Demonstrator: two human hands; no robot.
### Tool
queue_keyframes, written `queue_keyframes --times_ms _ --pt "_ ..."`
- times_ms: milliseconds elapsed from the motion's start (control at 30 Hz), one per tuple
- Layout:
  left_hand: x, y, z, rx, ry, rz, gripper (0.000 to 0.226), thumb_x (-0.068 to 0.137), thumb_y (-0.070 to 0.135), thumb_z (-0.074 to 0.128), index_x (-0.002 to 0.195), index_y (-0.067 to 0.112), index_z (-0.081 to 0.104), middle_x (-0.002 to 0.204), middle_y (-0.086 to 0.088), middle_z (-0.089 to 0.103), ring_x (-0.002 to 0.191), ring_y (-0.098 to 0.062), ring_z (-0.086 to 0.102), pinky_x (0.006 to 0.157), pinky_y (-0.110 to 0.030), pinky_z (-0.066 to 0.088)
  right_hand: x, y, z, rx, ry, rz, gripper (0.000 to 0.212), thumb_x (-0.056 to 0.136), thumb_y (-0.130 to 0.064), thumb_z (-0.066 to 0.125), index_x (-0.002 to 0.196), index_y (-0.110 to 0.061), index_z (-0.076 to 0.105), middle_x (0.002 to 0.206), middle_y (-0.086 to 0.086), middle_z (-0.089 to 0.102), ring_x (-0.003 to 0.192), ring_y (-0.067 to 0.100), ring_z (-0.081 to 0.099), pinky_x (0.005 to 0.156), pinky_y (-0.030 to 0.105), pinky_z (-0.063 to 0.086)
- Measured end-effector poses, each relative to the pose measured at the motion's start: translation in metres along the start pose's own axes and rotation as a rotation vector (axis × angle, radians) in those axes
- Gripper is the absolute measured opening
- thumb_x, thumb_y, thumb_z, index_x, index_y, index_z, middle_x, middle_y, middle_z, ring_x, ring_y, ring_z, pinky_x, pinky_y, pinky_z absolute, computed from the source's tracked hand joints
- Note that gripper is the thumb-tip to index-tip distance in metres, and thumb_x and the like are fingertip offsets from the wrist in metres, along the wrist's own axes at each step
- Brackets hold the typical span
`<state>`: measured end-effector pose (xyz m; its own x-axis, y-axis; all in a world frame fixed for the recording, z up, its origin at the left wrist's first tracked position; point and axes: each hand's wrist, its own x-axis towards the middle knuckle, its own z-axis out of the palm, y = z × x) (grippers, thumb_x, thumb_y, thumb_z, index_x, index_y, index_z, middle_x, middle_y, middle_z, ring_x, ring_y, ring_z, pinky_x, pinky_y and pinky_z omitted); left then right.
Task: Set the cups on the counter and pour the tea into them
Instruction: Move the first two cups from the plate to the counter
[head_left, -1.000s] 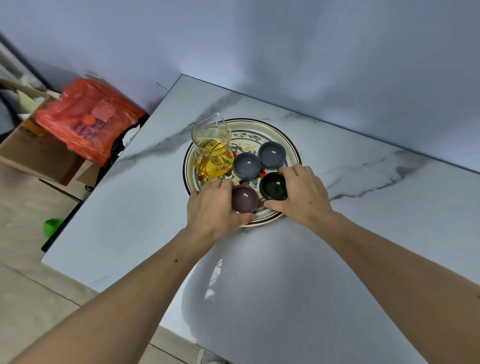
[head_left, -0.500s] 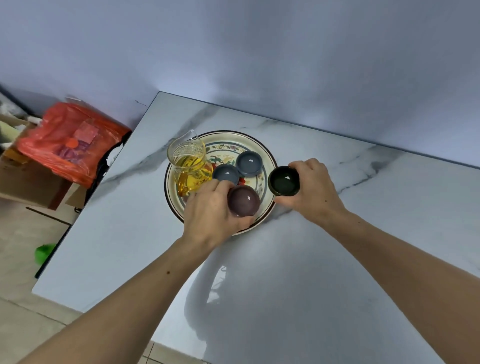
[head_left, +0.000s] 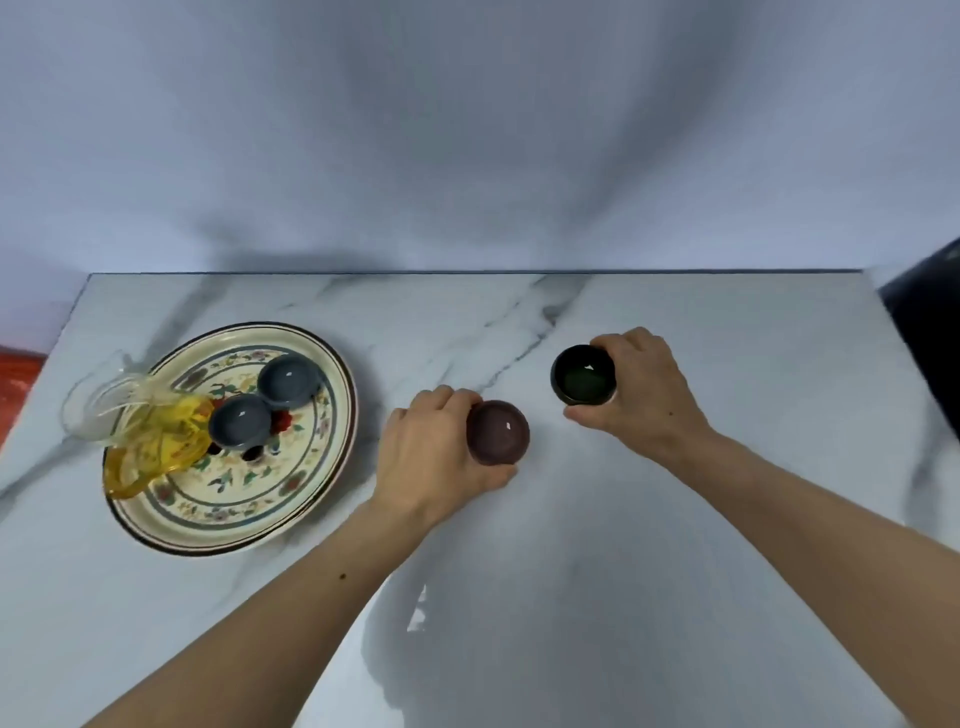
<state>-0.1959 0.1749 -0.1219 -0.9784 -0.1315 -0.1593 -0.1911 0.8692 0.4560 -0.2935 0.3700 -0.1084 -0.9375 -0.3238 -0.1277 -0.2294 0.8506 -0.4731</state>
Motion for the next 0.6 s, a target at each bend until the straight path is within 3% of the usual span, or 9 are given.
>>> queue_keyframes --times_ms 400,600 --pt "0.068 0.192 0.121 -0.059 -0.039 -0.018 0.064 0.062 0.054 0.075 0.116 0.026 0.058 0.111 0.009 0.062 0.106 -0.015 0.053 0.089 -0.030 0.039 0.012 0.211 -0.089 -0.008 -0.036 0.042 0.063 0.065 -0.030 0.082 0.119 -0.014 0.054 0.114 0.004 0.049 0.112 0.023 0.043 0.086 0.027 0.039" --pt "0.104 0.241 0.161 -0.025 -0.061 0.016 0.068 0.062 0.055 0.075 0.119 0.024 0.057 0.113 0.008 0.061 0.108 -0.017 0.053 0.089 -0.030 0.038 0.026 0.284 -0.101 -0.054 -0.026 0.087 0.065 0.065 -0.033 0.083 0.121 -0.015 0.054 0.115 0.005 0.051 0.113 0.023 0.043 0.085 0.026 0.037"
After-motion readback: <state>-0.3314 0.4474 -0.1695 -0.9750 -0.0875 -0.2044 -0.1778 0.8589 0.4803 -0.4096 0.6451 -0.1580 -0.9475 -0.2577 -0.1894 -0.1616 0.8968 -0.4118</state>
